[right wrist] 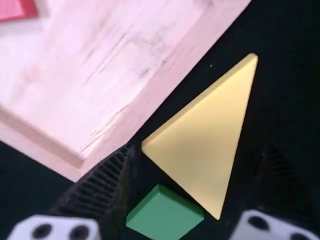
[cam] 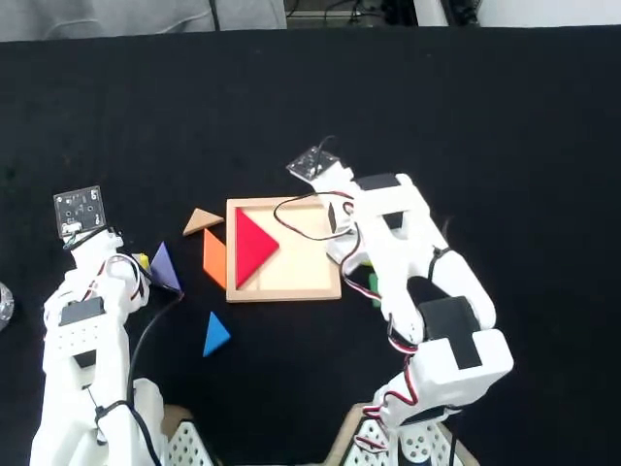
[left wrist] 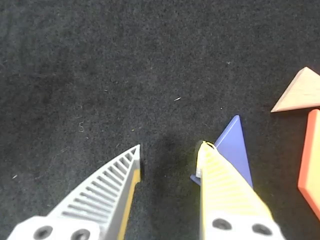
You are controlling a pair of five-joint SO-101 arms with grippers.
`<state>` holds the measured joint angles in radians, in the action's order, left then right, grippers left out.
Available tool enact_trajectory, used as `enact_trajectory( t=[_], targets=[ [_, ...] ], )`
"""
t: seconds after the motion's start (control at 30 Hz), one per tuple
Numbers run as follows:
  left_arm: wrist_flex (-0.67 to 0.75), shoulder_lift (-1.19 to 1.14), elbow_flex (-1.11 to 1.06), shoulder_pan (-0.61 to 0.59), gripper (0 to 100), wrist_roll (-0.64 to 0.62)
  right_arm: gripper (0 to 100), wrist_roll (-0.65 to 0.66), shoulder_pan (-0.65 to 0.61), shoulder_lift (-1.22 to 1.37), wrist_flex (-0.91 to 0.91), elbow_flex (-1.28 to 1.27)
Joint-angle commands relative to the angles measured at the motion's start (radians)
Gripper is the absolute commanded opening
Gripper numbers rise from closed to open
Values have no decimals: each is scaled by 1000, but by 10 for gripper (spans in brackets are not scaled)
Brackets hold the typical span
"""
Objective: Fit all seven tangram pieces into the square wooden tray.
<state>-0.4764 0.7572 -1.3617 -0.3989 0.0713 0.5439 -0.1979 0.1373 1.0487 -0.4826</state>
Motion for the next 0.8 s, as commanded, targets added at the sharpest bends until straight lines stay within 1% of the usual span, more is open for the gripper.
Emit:
enact_trajectory(
  t=[0.0, 0.1, 0.3, 0.57, 0.7, 0.77],
  targets=[
    [14, 20, 2, 12, 188, 6, 358, -11, 5, 16, -26, 39],
    [14, 20, 2, 12, 188, 6, 358, -6, 3, 61, -25, 65],
    [14, 20, 2, 12, 188, 6, 357, -5, 5, 137, 44, 159],
    [14, 20, 2, 12, 188, 6, 357, 0, 5, 145, 35, 196],
    [14, 20, 2, 12, 188, 6, 357, 103, 3, 147, 35, 202],
    [14, 20, 2, 12, 188, 6, 357, 123, 3, 147, 35, 200]
  ],
)
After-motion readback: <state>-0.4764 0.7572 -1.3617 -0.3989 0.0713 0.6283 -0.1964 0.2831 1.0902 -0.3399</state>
